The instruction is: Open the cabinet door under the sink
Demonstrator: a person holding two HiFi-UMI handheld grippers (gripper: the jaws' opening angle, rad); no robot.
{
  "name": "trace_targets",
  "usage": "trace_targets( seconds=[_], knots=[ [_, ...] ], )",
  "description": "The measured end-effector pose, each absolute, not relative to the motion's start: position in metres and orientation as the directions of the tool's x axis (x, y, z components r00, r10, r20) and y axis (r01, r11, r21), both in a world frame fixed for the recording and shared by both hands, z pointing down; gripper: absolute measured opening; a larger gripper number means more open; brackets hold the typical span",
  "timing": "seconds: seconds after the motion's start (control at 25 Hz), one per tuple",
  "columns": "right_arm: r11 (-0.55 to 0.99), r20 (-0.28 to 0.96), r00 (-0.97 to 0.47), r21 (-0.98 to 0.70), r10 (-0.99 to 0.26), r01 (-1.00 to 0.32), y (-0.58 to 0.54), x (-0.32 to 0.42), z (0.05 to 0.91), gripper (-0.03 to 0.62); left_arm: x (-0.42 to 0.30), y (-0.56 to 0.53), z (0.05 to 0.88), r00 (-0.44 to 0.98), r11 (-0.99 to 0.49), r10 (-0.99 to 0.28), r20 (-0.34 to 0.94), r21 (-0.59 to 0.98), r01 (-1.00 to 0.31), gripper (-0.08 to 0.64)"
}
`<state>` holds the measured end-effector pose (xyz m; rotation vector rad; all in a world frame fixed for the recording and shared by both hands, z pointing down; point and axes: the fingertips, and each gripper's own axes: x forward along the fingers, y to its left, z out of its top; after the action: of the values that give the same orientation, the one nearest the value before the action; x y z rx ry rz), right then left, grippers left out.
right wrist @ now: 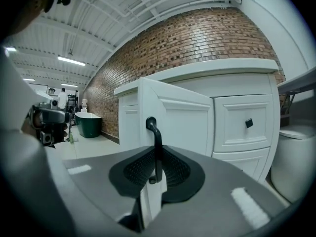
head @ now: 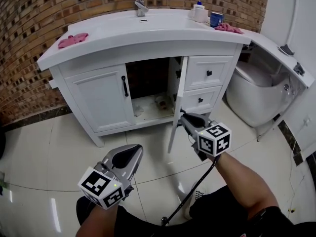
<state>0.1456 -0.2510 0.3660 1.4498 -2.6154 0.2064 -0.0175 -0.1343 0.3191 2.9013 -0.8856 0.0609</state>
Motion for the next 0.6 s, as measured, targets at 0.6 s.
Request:
trace_targets(
  seconds=[0.6],
  knots=[
    [0.340, 0.183, -0.339, -0.030, -0.923, -0.940, -0.240, 0.244, 0.368, 0.029, 0.035, -0.126, 0.328, 0.861, -0.855, -0.501, 0.089, 0.104, -0.509, 0.006]
  ],
)
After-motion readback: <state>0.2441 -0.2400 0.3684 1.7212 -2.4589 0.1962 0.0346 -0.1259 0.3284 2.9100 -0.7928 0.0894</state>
